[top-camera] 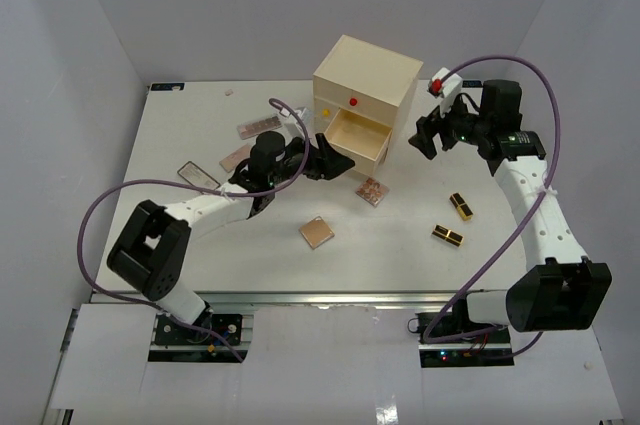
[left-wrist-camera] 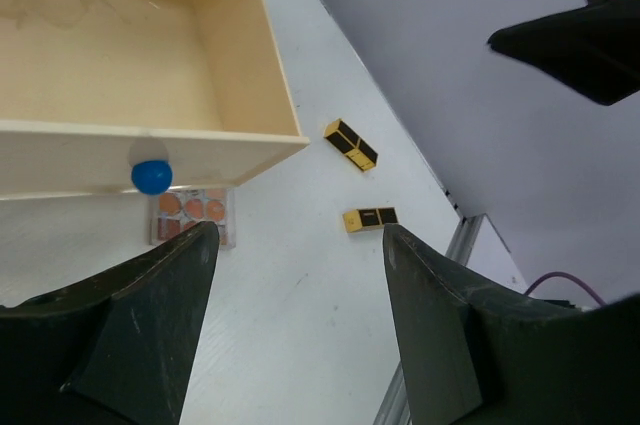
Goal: Organize the makeup
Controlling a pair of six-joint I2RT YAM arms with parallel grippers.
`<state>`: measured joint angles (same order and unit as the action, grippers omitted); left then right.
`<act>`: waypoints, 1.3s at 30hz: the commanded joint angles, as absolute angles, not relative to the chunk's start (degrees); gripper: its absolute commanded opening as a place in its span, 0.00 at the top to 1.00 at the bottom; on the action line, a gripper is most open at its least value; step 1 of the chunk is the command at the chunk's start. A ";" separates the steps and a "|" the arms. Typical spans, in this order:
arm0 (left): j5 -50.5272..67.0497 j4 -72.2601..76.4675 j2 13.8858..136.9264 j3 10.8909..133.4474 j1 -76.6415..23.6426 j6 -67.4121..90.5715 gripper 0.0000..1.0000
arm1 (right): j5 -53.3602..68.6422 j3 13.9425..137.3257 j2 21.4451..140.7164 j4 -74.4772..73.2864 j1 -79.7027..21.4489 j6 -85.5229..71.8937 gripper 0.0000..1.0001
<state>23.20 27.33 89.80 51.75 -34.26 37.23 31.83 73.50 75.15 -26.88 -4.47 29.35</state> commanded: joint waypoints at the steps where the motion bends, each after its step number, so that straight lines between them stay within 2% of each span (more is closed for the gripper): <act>1: 20.93 19.71 80.27 47.91 -33.22 29.99 0.22 | 32.44 68.84 72.69 -32.95 -0.98 33.74 0.15; 13: 9.66 -9.20 61.45 51.46 -32.87 9.37 0.19 | 12.84 57.58 77.96 -34.85 3.16 40.46 0.14; 17: 3.45 -10.72 56.77 46.38 -32.87 5.15 0.17 | 8.57 54.71 81.16 -31.92 4.51 42.03 0.13; 23: 0.81 -11.16 52.30 42.88 -32.87 4.04 0.17 | 4.42 53.80 86.13 -28.35 4.83 42.10 0.15; 28: -1.23 -11.07 46.33 38.94 -32.87 4.57 0.14 | 1.94 53.35 91.66 -26.64 5.27 42.27 0.26; 34: -1.41 -11.14 45.61 38.91 -32.78 4.66 0.13 | 3.93 53.98 94.30 -26.61 7.40 42.28 0.40; 36: -0.75 -11.16 45.79 38.85 -32.78 4.85 0.13 | 5.79 54.55 95.04 -27.15 8.03 42.36 0.56; 37: -0.51 -11.16 45.84 38.85 -32.78 4.92 0.13 | 6.06 54.92 95.20 -27.64 8.20 42.38 0.59; 39: -0.44 -11.16 46.14 38.84 -32.78 5.00 0.13 | 9.25 55.37 94.03 -28.69 8.36 42.63 0.84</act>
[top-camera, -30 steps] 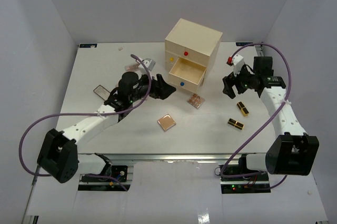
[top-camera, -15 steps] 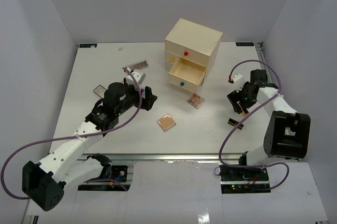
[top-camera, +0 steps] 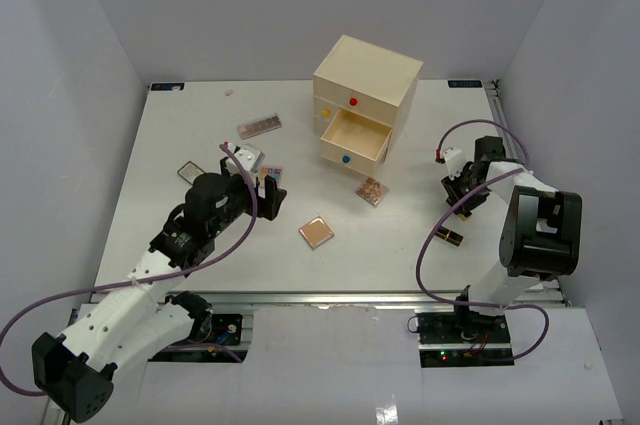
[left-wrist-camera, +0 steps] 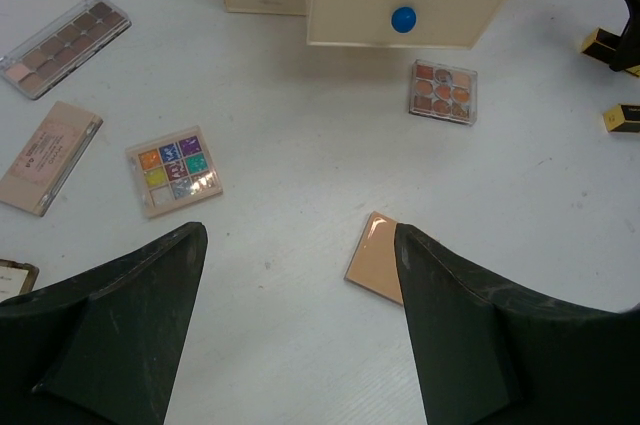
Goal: Organize the makeup
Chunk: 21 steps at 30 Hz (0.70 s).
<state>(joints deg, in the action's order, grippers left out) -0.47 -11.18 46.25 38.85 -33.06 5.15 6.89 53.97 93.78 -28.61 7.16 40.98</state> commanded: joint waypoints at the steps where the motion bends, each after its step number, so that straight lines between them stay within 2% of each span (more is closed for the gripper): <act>1: -0.44 -11.16 46.14 38.76 -32.78 4.92 0.13 | 10.26 55.37 93.18 -29.00 8.44 42.63 0.89; 6: -0.09 -10.99 46.40 38.76 -32.78 4.92 0.13 | 24.02 61.48 85.48 -35.55 7.83 44.11 0.92; 9: 3.69 -10.59 46.70 38.62 -32.78 4.43 0.13 | 31.66 68.33 82.76 -41.28 3.70 46.67 0.92; 15: 7.60 -9.49 45.87 37.74 -32.78 2.99 0.13 | 24.67 79.01 81.76 -36.92 -13.55 42.33 0.89; 21: 9.13 -8.70 45.00 37.09 -32.78 2.20 0.13 | 20.74 97.17 94.88 -39.01 -20.11 38.15 0.87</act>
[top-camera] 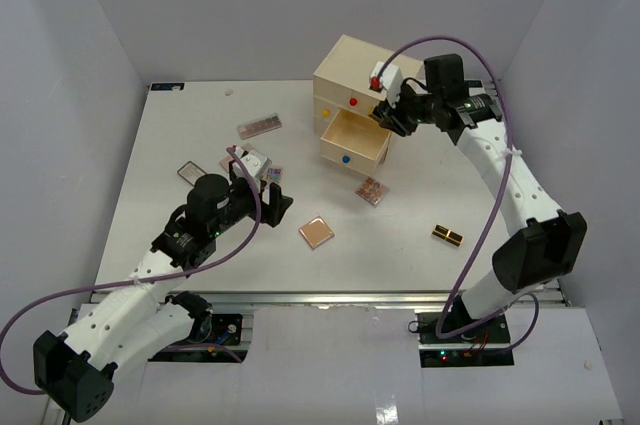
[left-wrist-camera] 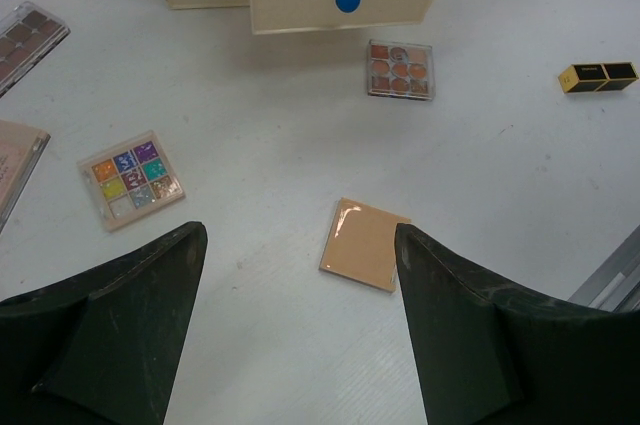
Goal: Organize the makeup
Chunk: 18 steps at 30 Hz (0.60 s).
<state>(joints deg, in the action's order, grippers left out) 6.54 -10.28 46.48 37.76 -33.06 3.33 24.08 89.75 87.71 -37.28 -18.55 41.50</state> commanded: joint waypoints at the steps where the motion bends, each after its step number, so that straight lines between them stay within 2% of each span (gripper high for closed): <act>1: 9.53 -8.51 44.94 36.96 -32.78 2.00 0.13 | 19.32 98.50 96.92 -39.15 -20.84 37.82 0.84; 6: 11.53 -7.98 44.66 36.56 -32.78 1.66 0.13 | 16.84 98.17 101.86 -37.07 -23.41 36.35 0.72; 9: 13.34 -7.66 44.81 36.47 -32.78 1.42 0.13 | 15.40 98.16 102.83 -36.65 -23.82 35.71 0.52; 11: 13.62 -7.70 44.91 36.47 -32.78 1.41 0.13 | 15.34 97.92 102.05 -36.70 -23.82 35.60 0.43; 18: 13.51 -7.80 44.67 36.65 -32.78 1.49 0.13 | 16.85 92.07 91.67 -36.94 -23.51 34.04 0.34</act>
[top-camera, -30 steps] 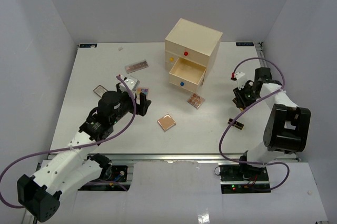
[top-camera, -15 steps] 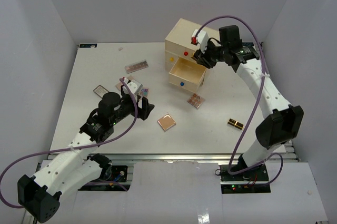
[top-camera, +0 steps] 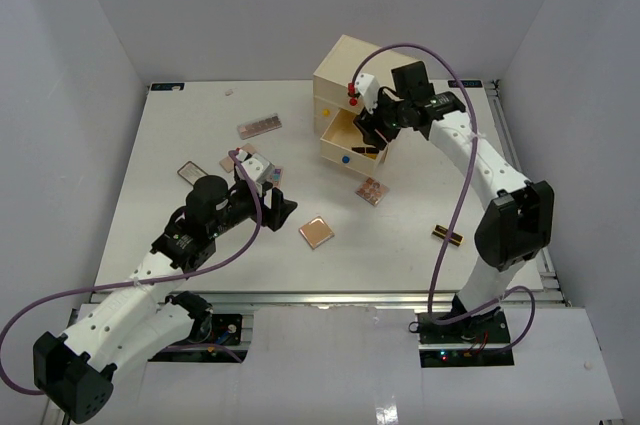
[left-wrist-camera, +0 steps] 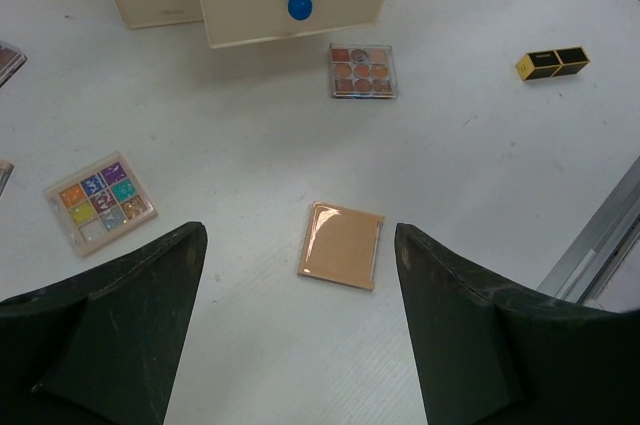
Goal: Organize the makeup
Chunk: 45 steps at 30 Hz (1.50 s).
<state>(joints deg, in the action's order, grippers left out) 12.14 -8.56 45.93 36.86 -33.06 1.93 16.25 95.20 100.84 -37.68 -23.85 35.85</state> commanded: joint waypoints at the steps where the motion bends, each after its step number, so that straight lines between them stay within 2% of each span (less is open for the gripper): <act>1: 13.24 -7.82 44.47 36.65 -32.78 1.51 0.13 | 16.83 90.41 89.01 -37.25 -23.26 33.84 0.34; 5: 10.84 -9.11 44.12 37.01 -32.78 2.03 0.13 | 17.87 80.18 80.50 -40.97 -17.77 35.51 0.32; 9: 10.81 -9.58 44.21 37.35 -32.78 2.37 0.13 | 17.31 65.96 74.38 -44.28 -8.55 43.30 0.22; 12: 10.97 -9.74 44.61 37.69 -32.78 2.55 0.13 | 12.50 57.46 72.48 -44.39 -6.53 48.41 0.19; 14: 11.16 -10.02 44.91 37.79 -32.78 2.64 0.13 | 9.86 52.38 71.72 -42.05 -6.42 49.66 0.18; 22: 10.88 -10.28 44.81 37.88 -32.78 2.64 0.13 | 5.75 46.11 75.75 -37.21 -6.42 48.53 0.22; 27: 10.90 -10.28 44.91 37.79 -32.78 2.64 0.13 | 5.54 43.60 79.10 -34.98 -6.42 49.31 0.29; 31: 10.78 -10.46 44.94 37.88 -32.78 2.55 0.13 | 6.42 43.45 81.88 -34.81 -6.30 49.40 0.44; 32: 10.73 -10.46 44.99 37.88 -32.78 2.55 0.13 | 6.57 43.66 82.15 -34.80 -6.25 49.39 0.48; 36: 10.71 -10.55 44.91 37.97 -32.78 2.55 0.13 | 8.11 44.56 81.09 -35.70 -6.15 49.60 0.80; 38: 10.69 -10.55 44.91 37.97 -32.78 2.60 0.13 | 10.92 46.61 79.37 -37.55 -6.15 49.80 0.90; 45: 10.92 -10.70 45.70 38.06 -32.78 2.72 0.13 | 25.97 65.07 76.63 -46.78 -9.69 49.21 0.92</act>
